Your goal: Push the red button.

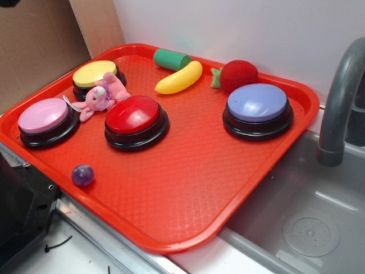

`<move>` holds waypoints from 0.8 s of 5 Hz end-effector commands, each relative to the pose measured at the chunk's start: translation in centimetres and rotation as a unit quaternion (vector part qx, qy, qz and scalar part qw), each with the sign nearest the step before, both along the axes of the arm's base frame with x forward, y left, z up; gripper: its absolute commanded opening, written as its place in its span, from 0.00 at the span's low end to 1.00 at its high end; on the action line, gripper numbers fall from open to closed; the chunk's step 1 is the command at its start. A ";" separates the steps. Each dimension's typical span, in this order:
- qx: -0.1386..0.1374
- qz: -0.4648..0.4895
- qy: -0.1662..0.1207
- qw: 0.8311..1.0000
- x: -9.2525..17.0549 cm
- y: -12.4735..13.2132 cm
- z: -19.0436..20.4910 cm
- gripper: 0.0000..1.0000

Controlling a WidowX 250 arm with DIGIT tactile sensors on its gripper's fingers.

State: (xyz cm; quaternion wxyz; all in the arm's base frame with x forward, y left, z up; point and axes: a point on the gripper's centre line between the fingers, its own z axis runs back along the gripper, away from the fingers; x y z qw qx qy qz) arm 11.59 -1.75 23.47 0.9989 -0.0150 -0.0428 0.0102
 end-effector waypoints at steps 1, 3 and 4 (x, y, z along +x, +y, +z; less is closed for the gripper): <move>0.000 0.000 0.000 1.000 0.0 0.0 0.0 1.00; 0.021 -0.066 0.004 0.998 9.0 1.8 -9.1 1.00; 0.037 -0.113 0.001 0.993 10.3 0.9 -13.0 1.00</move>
